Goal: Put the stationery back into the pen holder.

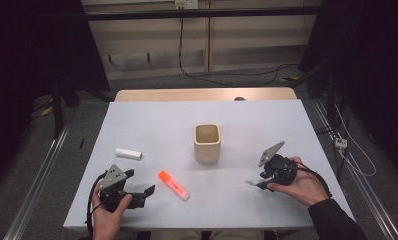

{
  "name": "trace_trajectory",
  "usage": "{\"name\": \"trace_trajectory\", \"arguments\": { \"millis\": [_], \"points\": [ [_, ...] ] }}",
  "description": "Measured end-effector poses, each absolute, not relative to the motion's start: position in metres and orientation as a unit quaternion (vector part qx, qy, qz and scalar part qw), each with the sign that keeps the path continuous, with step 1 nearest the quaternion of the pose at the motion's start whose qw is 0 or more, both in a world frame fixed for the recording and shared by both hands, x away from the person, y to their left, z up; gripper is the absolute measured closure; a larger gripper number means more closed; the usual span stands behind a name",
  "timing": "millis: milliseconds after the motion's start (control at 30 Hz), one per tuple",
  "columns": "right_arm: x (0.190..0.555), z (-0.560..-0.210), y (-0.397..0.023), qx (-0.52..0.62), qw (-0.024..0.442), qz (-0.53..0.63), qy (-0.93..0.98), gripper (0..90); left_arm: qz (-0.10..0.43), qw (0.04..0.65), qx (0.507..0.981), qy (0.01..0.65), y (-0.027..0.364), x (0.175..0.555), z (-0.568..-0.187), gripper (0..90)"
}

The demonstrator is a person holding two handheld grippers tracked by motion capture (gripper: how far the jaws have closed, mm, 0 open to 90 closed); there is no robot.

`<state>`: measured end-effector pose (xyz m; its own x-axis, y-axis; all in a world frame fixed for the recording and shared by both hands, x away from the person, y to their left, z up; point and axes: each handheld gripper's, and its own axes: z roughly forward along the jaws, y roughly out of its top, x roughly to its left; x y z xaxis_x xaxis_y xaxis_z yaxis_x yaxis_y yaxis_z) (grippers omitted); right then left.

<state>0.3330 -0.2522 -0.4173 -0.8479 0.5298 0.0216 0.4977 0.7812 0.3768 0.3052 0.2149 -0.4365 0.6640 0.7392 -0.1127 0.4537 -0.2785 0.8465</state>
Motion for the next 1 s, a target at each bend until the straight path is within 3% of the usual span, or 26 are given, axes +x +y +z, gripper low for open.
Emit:
{"name": "trace_trajectory", "arguments": {
  "millis": [700, 1000],
  "points": [
    [0.346, -0.424, -0.238, 0.238, 0.014, 0.12, 0.964, 80.8, 0.15, 0.464, 0.787, 0.378, 0.215, 0.305, -0.437, 6.4],
    [0.343, -0.424, -0.243, 0.239, 0.02, 0.137, 0.961, 81.3, 0.15, 0.462, 0.789, 0.377, 0.215, 0.306, -0.437, 6.4]
  ]
}}
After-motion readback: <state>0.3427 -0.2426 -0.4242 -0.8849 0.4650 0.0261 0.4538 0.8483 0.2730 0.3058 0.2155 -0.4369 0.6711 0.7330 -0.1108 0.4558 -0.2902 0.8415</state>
